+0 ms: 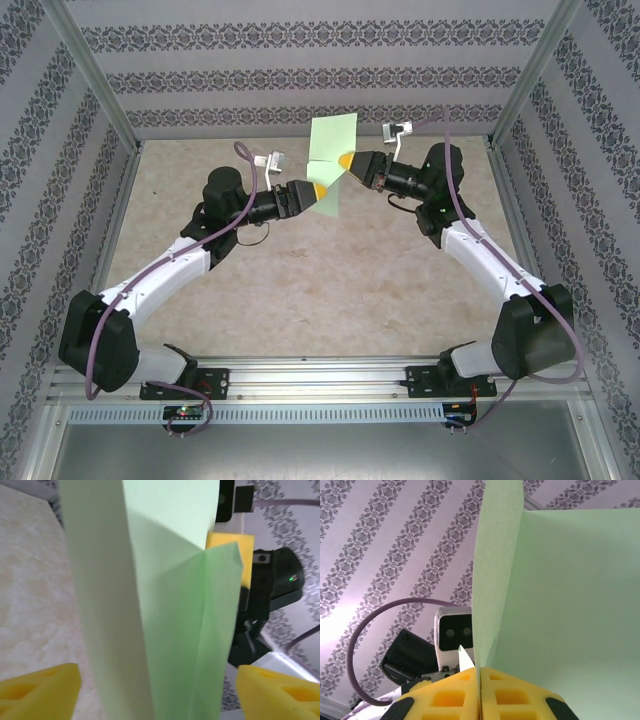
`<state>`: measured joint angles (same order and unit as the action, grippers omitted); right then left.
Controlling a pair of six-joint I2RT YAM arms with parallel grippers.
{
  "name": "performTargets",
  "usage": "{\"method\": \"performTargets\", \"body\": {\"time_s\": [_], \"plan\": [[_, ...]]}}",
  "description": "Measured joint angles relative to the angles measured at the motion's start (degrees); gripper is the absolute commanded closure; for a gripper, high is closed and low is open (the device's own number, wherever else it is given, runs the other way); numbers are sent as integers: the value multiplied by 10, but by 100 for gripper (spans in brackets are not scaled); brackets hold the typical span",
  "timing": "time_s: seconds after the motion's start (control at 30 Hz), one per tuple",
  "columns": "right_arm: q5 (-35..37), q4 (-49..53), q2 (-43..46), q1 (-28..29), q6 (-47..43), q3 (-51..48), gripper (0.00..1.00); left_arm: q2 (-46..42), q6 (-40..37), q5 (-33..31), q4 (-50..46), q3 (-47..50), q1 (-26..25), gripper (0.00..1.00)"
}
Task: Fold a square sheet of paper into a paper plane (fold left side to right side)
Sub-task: Turn over the paper at the center of the table.
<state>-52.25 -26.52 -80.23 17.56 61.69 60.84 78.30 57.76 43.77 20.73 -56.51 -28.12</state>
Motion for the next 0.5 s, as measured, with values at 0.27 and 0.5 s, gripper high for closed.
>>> {"method": "performTargets", "body": {"time_s": [0.27,0.5], "plan": [[-3,-17,0,3,26,0,89,0,39,24,49,0,0,65],[-3,-18,4,3,32,0,84,0,43,25,52,0,0,84]]}}
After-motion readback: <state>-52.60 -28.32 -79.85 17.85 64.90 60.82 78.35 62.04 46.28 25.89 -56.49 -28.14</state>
